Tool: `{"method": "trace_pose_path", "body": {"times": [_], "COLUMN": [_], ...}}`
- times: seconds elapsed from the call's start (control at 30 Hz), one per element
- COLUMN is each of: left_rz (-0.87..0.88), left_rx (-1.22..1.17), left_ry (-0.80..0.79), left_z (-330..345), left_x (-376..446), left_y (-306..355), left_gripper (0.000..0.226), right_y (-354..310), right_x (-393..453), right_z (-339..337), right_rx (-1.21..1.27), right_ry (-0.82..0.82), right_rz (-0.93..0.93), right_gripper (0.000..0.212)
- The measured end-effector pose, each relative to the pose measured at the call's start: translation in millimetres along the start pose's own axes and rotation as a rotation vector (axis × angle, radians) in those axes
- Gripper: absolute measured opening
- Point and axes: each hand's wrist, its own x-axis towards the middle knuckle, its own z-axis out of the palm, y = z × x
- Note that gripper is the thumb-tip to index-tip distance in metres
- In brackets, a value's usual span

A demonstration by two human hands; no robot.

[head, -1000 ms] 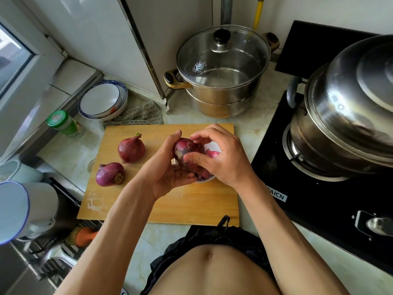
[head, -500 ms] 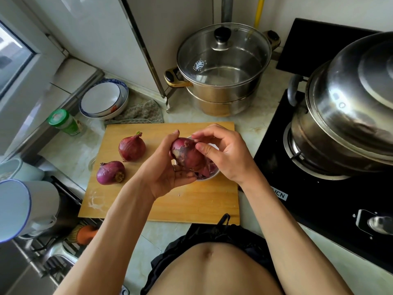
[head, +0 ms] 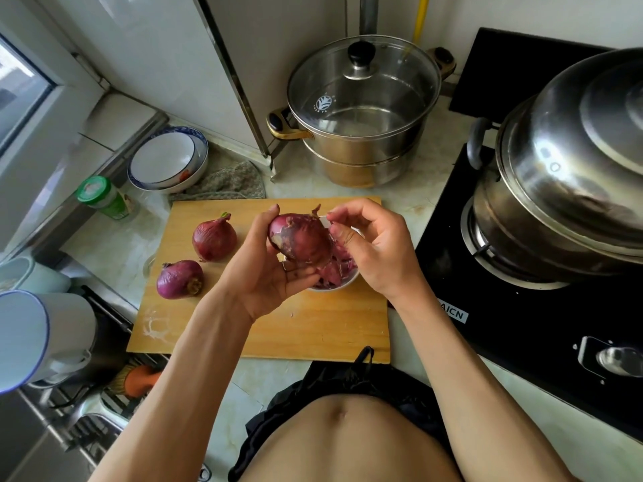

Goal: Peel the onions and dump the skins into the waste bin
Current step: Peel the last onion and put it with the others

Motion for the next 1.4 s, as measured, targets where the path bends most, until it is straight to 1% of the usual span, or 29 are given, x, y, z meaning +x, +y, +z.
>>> {"method": "trace_pose_path", "body": {"times": [0.1,0.27,0.37,0.43,0.6,0.8,0.87,0.93,1.0,1.07,1.13,1.23,1.4], "left_rz": [0.057,0.147,0.197,0.236,0.298,0.296,0.287,0.265,0.241,0.225,0.222,0.209,0.19], "left_rx": [-0.026,-0.061,-0.106,-0.126,-0.105,-0.005,0.028,0.047,0.07,0.093,0.111,0.131,0.14], "left_ry": [-0.01,0.011,0.01,0.017,0.095,0.131,0.135,0.138,0.128,0.111,0.094,0.08,0.08], "left_z": [-4.1,-14.1,-17.1,-18.1,-19.0,-20.0,-18.7,-16.6,-14.1,-12.1,-10.5,-8.1,-6.0], "left_x": [-0.8,0.8,0.5,-0.3,0.2,2.5,3.6,3.6,3.6,2.4,2.4,1.5,0.0], "left_y": [0.6,-5.5,-11.5,-15.3,-22.7,-24.3,-23.7,-22.8,-21.6,-21.6,-22.2,-21.7,-20.0], "left_gripper": [0.074,0.069,0.068,0.064,0.053,0.051,0.052,0.052,0.052,0.055,0.055,0.054,0.055], "right_y": [2.1,11.4,19.6,23.5,24.5,24.6,20.8,11.0,-1.6,-10.4,-13.0,-11.4,-9.7], "right_x": [-0.2,-2.3,-3.0,-3.0,-4.9,-5.2,-5.5,-5.7,-5.0,-4.6,-3.4,-1.8,-1.8], "right_z": [-0.1,3.3,6.0,7.9,12.2,10.7,9.6,9.4,10.7,13.4,16.3,16.2,13.5], "right_rx": [-0.059,-0.238,-0.39,-0.444,-0.503,-0.572,-0.556,-0.459,-0.365,-0.35,-0.358,-0.353,-0.369], "right_ry": [0.026,-0.01,-0.007,-0.025,-0.052,0.013,0.044,0.032,-0.044,-0.134,-0.185,-0.191,-0.184], "right_rz": [0.028,0.14,0.16,0.175,0.163,0.076,0.027,-0.041,-0.089,-0.107,-0.102,-0.095,-0.121], "right_gripper": [0.024,0.006,0.006,0.007,0.01,0.009,0.01,0.013,0.024,0.037,0.045,0.046,0.037]}}
